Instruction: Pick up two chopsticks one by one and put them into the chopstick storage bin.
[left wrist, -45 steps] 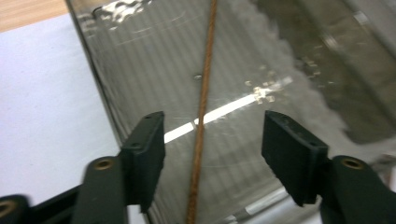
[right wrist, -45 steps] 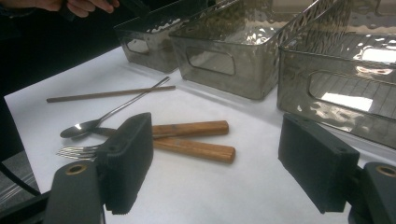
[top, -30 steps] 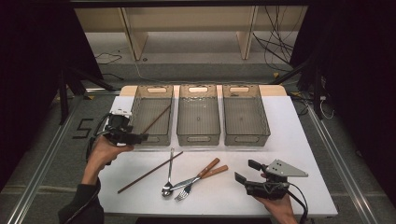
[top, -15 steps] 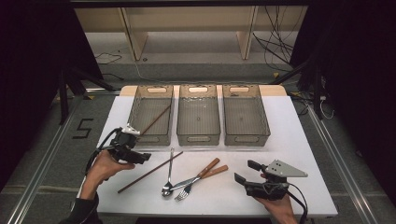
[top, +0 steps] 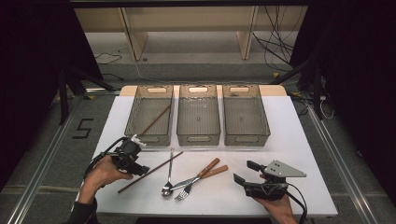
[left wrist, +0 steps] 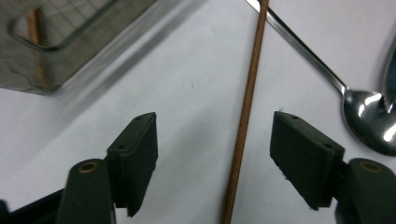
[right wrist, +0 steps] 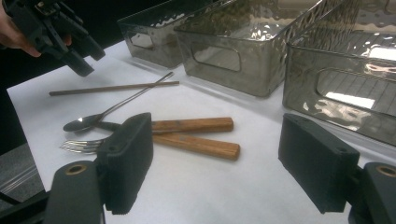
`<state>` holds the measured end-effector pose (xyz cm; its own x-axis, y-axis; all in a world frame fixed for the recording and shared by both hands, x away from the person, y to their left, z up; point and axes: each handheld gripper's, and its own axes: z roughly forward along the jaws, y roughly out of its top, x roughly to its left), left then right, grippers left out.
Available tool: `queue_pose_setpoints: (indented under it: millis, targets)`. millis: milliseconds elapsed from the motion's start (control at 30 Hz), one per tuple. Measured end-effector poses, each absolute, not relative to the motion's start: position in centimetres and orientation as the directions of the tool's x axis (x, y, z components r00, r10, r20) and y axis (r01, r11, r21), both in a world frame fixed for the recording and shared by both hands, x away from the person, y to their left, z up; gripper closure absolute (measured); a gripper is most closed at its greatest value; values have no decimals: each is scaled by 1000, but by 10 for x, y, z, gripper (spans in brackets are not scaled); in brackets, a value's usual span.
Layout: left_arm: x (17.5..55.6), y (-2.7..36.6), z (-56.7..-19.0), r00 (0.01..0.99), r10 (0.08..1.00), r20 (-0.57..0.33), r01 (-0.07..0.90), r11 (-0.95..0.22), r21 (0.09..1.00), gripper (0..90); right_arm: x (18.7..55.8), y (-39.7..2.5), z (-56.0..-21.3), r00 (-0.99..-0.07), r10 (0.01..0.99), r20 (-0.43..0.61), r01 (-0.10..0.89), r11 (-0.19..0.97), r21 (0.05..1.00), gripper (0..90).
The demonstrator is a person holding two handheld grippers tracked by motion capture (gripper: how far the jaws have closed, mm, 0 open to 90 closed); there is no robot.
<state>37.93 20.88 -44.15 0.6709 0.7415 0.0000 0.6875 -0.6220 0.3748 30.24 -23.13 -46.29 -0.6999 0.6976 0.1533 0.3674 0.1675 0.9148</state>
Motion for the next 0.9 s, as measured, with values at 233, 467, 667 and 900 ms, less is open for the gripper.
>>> queue_pose_setpoints:
  millis: [233, 467, 667, 900]
  targets:
    - [375, 206, -448, 698, 716, -19, 683, -657, 318, 449, 302, -231, -463, -700, 698, 152, 369, 170, 914, 270]
    - [372, 207, -457, 708, 704, -52, 689, -674, 265, 574, 302, -231, -463, -700, 698, 150, 368, 172, 914, 271]
    - [375, 206, -464, 705, 707, -52, 696, -677, 240, 655, 302, -231, -463, -700, 698, 150, 368, 174, 913, 270]
    - [374, 204, -466, 718, 696, -26, 680, -693, 237, 754, 302, -231, -463, -700, 699, 147, 368, 177, 913, 271]
